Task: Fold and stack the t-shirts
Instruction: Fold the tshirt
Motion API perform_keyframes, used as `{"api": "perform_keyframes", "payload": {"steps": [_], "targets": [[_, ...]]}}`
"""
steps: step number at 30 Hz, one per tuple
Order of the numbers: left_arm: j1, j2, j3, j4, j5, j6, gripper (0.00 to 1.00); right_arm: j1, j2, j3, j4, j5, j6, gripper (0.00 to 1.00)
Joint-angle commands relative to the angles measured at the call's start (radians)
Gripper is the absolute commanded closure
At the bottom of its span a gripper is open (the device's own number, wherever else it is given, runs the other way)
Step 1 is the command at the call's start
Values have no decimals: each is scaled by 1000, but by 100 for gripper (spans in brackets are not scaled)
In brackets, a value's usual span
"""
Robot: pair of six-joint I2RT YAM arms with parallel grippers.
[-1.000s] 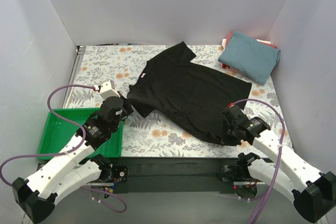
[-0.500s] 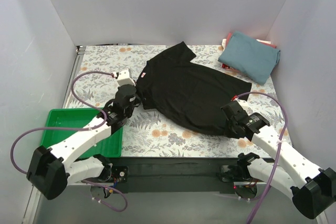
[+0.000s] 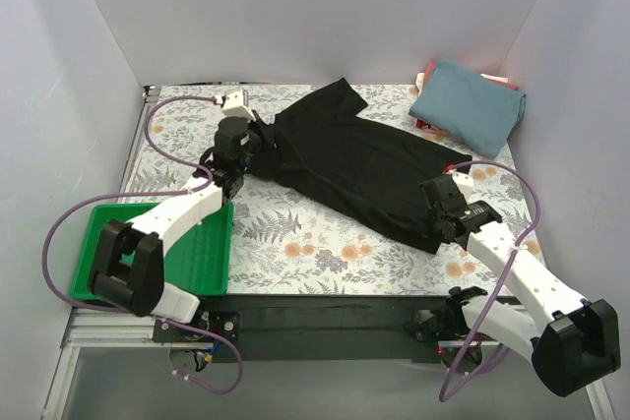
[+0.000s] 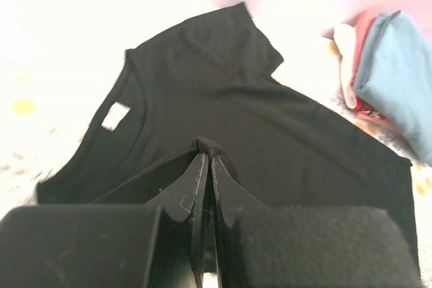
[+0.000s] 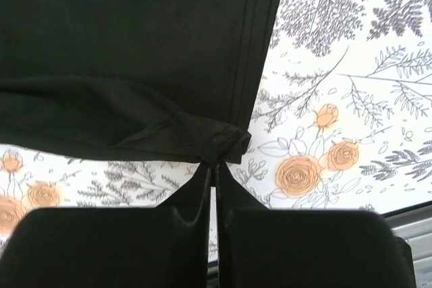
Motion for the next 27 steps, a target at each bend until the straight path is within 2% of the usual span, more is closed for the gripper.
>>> {"api": "perform_keyframes", "payload": {"steps": [1, 7, 11, 27], "targets": [[27, 85, 101, 50, 126, 34, 100, -54, 22, 35, 88, 29, -46, 99], [73, 261, 207, 76, 241, 51, 100, -138, 88, 32, 188, -13, -101, 99], [82, 356, 270, 70, 253, 57, 100, -166, 152, 36, 213, -13, -117, 99], [91, 518, 451, 21, 273, 66, 100, -250, 232, 33, 289, -50, -169, 99]]}}
